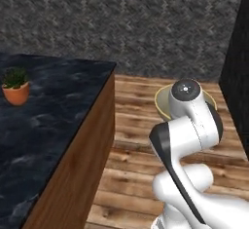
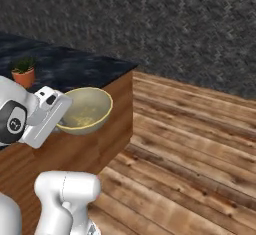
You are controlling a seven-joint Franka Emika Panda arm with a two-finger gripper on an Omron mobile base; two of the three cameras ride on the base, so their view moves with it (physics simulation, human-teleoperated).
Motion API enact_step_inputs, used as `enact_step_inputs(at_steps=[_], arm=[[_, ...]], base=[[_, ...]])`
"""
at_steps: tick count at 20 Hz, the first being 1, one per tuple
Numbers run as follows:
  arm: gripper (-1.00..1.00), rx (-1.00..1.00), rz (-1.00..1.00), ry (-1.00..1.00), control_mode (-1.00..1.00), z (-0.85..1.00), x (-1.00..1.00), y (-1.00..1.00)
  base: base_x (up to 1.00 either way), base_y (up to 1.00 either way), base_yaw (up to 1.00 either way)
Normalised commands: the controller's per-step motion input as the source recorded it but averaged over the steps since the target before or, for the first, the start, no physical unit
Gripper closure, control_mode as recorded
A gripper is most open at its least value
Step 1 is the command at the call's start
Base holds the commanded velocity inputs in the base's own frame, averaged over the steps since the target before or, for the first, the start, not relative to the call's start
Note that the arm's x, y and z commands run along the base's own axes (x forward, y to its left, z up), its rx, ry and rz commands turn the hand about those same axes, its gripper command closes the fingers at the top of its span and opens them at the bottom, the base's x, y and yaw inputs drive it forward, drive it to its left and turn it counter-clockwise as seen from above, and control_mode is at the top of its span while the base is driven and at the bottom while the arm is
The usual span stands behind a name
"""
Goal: Pick up the bowls from the cabinet and place each bowl in front of a stool on the dining counter.
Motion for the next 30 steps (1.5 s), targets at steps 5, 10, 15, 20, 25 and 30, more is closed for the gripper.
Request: enact_step_inputs(at_steps=[5,10,15,20,25,30], arm=[[1.0,0.0,0.0,0.0,1.0,0.0,0.0,0.0],[1.0,0.0,0.0,0.0,1.0,0.0,0.0,0.0],[1.0,0.0,0.0,0.0,1.0,0.0,0.0,0.0],[1.0,0.0,0.0,0.0,1.0,0.0,0.0,0.0],[1.0,0.0,0.0,0.0,1.0,0.0,0.0,0.0],[1.0,0.0,0.0,0.0,1.0,0.0,0.0,0.0]], base=[[1.0,-1.0,-0.1],[1.0,-1.0,0.0],[1.0,-0.6,0.1],[1.0,-0.42,0.23],[1.0,-0.44,0.35],[0.93,-0.6,0.49]])
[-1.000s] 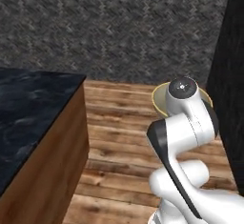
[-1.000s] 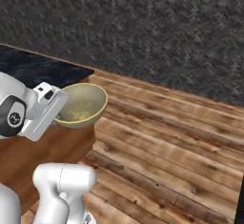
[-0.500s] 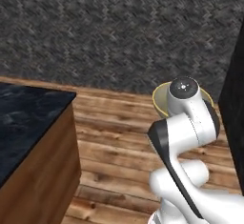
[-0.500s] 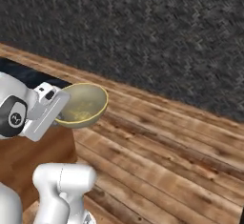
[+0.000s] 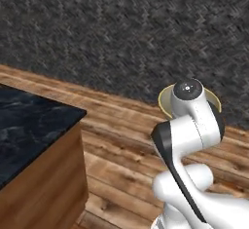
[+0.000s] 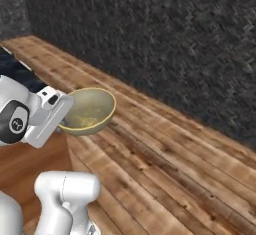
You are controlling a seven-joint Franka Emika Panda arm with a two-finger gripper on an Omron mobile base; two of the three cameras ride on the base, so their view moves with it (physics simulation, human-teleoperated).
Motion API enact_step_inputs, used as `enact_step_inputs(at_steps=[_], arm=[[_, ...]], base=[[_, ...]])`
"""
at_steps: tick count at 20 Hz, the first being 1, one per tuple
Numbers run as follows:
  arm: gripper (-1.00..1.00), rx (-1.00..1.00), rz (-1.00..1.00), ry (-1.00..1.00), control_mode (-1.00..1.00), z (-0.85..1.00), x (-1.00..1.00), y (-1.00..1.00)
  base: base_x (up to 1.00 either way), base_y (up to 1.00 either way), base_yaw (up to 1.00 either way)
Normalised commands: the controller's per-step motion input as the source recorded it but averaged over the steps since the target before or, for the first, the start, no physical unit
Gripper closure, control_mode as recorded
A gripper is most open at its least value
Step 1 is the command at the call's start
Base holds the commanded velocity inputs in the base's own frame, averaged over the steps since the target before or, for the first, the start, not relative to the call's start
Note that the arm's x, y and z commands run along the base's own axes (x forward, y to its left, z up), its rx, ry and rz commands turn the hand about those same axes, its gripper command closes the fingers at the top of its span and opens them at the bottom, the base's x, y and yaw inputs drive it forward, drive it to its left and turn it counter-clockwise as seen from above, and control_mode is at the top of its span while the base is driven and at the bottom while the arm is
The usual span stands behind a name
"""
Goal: Pick up the bowls from the cabinet and place each bowl in front of a stool on the dining counter.
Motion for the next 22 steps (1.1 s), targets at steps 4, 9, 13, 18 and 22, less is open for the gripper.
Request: enact_step_inputs(at_steps=[4,9,13,18,22], arm=[[1.0,0.0,0.0,0.0,1.0,0.0,0.0,0.0],[1.0,0.0,0.0,0.0,1.0,0.0,0.0,0.0],[1.0,0.0,0.0,0.0,1.0,0.0,0.0,0.0],[1.0,0.0,0.0,0.0,1.0,0.0,0.0,0.0],[1.0,0.0,0.0,0.0,1.0,0.0,0.0,0.0]], base=[[0.76,-0.48,0.55],[0.74,-0.44,0.58],[0.69,-0.61,0.56],[0.6,-0.88,0.48],[0.59,-0.92,0.47]])
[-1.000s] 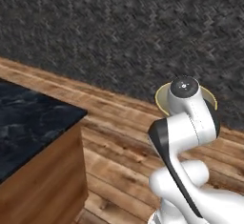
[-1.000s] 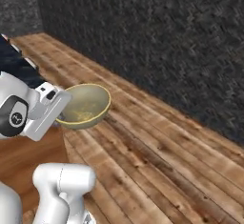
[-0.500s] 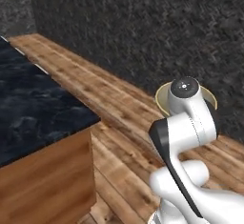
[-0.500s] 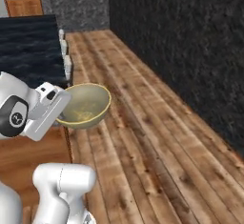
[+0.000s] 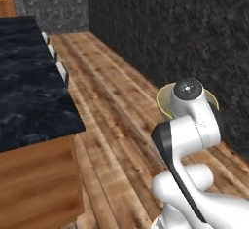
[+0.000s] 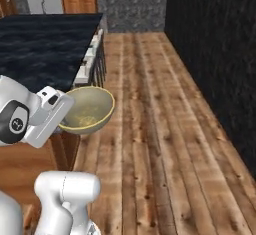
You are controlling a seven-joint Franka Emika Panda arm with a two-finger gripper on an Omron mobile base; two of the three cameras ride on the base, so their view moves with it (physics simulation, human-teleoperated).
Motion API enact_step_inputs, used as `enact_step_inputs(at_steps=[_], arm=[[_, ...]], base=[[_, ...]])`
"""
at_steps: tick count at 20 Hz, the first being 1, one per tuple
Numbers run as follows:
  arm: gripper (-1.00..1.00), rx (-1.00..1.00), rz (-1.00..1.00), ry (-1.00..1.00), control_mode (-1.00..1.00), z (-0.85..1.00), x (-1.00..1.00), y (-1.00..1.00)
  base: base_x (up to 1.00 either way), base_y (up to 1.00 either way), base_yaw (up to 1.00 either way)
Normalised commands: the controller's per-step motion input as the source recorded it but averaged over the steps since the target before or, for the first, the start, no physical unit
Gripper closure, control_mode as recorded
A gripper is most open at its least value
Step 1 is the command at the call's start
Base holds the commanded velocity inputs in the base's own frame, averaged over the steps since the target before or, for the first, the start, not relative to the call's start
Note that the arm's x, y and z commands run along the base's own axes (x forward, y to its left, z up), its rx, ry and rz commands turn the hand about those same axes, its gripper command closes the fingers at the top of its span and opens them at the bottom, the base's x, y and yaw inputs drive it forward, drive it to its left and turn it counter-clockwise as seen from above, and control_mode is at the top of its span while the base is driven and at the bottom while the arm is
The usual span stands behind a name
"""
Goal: Pick up the bowls from the cabinet and place each bowl in front of a stool on the dining counter.
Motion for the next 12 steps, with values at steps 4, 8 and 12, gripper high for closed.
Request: enact_step_inputs(at_steps=[4,8,12], arm=[[1.0,0.0,0.0,0.0,1.0,0.0,0.0,0.0],[1.0,0.0,0.0,0.0,1.0,0.0,0.0,0.0],[1.0,0.0,0.0,0.0,1.0,0.0,0.0,0.0]], base=[[0.59,-0.94,0.46],[0.68,-0.96,0.43],[0.75,-1.0,0.4]])
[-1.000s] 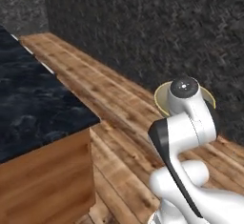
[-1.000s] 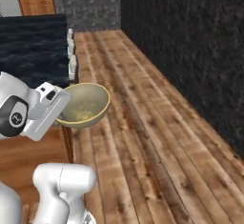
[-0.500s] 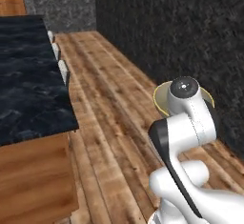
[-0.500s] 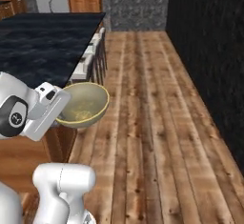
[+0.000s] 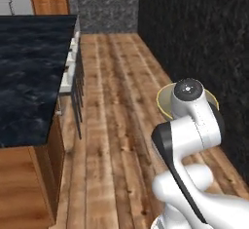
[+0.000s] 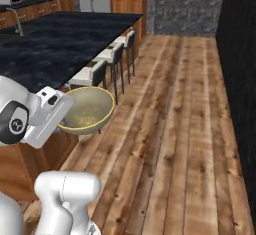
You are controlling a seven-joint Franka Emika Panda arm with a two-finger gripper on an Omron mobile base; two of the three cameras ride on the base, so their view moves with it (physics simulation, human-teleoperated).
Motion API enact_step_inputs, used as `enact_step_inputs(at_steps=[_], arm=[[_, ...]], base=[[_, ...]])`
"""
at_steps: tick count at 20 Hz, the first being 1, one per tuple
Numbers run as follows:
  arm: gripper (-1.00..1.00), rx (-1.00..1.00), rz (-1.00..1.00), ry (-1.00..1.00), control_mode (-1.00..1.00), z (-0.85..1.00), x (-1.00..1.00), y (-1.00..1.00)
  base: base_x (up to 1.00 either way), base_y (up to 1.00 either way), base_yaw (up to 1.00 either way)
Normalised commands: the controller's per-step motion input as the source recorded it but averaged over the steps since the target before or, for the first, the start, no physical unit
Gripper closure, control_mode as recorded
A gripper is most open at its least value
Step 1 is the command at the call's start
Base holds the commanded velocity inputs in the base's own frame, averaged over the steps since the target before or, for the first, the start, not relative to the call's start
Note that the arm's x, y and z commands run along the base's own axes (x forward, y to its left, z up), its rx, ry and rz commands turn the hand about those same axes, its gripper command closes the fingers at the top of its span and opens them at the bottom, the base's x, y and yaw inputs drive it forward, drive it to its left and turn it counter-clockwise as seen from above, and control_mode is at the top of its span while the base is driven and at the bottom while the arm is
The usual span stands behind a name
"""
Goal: Pick up the bowls from the cabinet and place each bowl in front of a stool on the dining counter.
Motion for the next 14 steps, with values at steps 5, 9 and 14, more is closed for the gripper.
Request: enact_step_inputs(at_steps=[5,9,14], arm=[[1.0,0.0,0.0,0.0,1.0,0.0,0.0,0.0],[1.0,0.0,0.0,0.0,1.0,0.0,0.0,0.0],[1.0,0.0,0.0,0.0,1.0,0.0,0.0,0.0]], base=[[0.88,-0.99,0.34],[1.0,-0.79,0.36],[1.0,-0.46,0.5]])
